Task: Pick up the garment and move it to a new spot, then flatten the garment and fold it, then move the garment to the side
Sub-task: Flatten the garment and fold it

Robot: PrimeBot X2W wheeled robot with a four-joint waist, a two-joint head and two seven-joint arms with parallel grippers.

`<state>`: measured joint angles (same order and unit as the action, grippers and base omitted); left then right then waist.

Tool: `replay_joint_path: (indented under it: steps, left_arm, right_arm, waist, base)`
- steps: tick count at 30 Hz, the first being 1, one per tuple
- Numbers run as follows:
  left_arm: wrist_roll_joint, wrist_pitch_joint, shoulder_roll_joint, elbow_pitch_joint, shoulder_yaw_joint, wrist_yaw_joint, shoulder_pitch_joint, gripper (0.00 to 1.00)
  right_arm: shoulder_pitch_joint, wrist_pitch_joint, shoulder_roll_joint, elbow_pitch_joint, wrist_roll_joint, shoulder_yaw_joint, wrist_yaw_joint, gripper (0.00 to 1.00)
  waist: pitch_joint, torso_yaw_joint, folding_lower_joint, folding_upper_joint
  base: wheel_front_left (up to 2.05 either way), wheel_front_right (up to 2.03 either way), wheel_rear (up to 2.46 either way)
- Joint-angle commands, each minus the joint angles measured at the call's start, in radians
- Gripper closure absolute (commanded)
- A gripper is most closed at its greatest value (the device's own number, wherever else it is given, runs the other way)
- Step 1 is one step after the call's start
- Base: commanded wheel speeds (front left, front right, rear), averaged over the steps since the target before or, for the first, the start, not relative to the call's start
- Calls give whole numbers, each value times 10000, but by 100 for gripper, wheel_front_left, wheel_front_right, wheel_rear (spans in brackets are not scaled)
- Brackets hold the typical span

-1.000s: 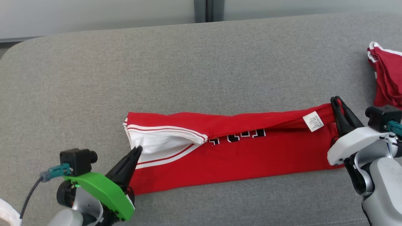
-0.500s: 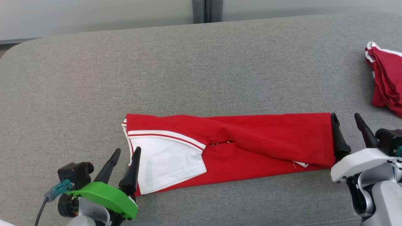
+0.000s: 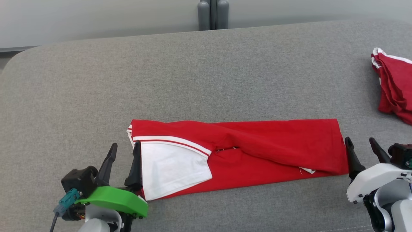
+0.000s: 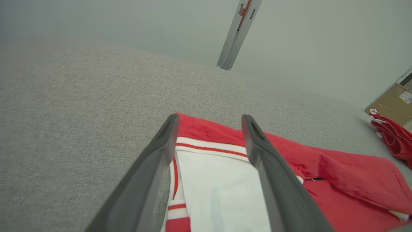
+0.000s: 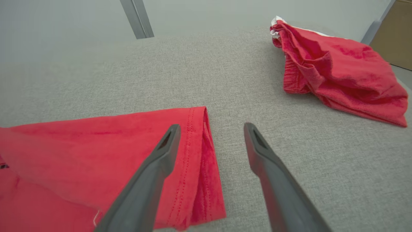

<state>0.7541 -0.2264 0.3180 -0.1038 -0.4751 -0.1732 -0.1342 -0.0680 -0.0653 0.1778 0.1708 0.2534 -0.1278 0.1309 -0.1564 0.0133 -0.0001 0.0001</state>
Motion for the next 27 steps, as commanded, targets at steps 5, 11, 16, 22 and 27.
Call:
replay_joint_path:
  steps: [5, 11, 16, 22, 27]
  left_arm:
    - [-138, -193, -168, -64, 127, -225, 46, 0]
    - [-126, -179, -111, -78, 159, -271, 154, 0]
    - [-78, -129, -109, -83, 140, -225, 181, 0]
    - [-58, -188, 8, -33, 314, -293, 103, 0]
    - [-116, -147, 98, -74, 321, -367, 195, 0]
  right_arm:
    - [-207, -769, 425, 655, 191, 440, -6, 0]
    - [-744, -1213, 828, 1884, 209, 720, -6, 0]
    - [-1035, -1574, 980, 2845, 552, 881, -6, 0]
    - [-1181, -1452, 979, 3576, 747, 1003, -6, 73]
    - [-1458, -1124, 1022, 3806, 769, 916, -17, 100]
  waist:
    - [34, 221, 1, -1]
    - [-47, 573, 1, -1]
    - [-21, 889, 1, -1]
    - [94, 1102, 1, -1]
    - [303, 968, 1, -1]
  base:
    - [0, 0, 0]
    - [0, 0, 0]
    - [0, 0, 0]
    - [0, 0, 0]
    - [0, 0, 0]
